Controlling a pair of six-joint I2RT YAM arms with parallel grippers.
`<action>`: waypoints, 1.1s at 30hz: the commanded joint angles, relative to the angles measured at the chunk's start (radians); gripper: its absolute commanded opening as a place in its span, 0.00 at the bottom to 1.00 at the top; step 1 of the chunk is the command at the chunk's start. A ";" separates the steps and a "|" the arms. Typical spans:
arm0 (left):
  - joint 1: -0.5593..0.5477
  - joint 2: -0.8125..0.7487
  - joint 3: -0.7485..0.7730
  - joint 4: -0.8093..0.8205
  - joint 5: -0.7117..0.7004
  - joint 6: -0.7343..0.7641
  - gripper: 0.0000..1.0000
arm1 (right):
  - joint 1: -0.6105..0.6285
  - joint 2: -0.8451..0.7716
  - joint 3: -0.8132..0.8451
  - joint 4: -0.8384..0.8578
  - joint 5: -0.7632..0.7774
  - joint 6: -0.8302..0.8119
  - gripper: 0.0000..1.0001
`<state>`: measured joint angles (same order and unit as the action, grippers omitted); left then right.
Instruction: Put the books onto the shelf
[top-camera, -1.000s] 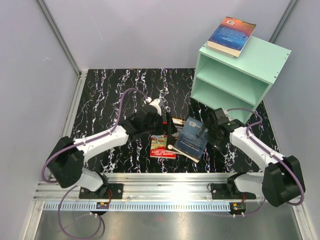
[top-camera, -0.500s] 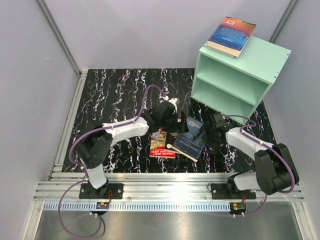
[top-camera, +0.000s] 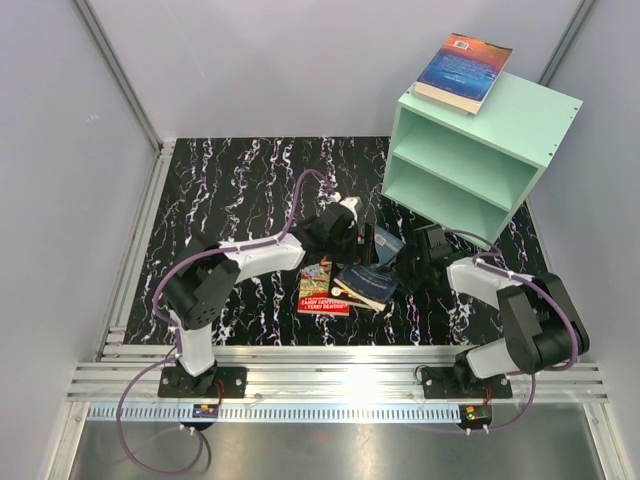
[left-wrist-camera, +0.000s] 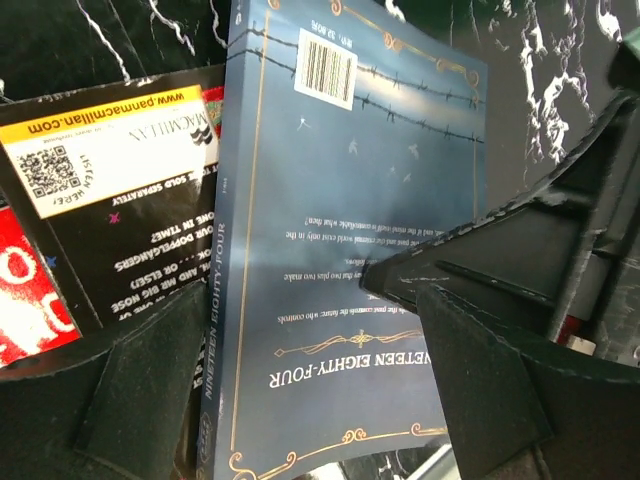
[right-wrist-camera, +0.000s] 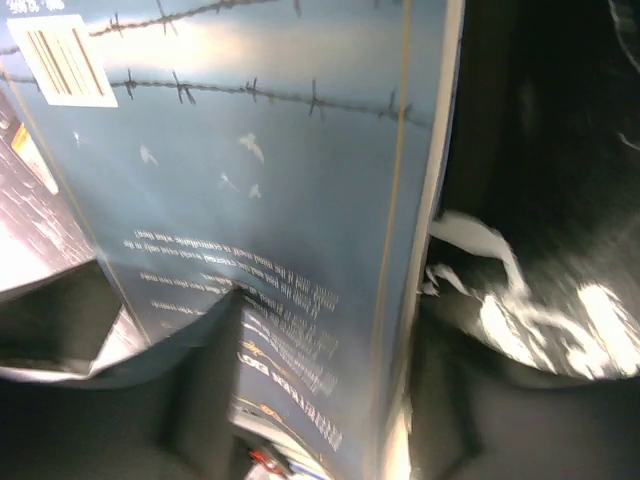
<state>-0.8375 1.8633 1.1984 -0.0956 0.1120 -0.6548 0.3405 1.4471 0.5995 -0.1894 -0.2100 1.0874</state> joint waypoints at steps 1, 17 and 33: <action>-0.051 0.057 -0.072 0.078 0.124 -0.057 0.88 | 0.017 0.177 -0.104 0.103 0.061 -0.001 0.47; -0.009 -0.033 -0.232 0.158 0.179 -0.075 0.71 | 0.017 0.253 -0.155 0.259 0.009 0.006 0.00; 0.002 -0.204 -0.324 0.218 0.250 -0.121 0.00 | 0.017 -0.144 -0.205 0.070 0.112 0.037 0.00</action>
<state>-0.8028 1.7374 0.8963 0.1398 0.2577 -0.7769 0.3634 1.3548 0.4309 0.0792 -0.2943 1.1313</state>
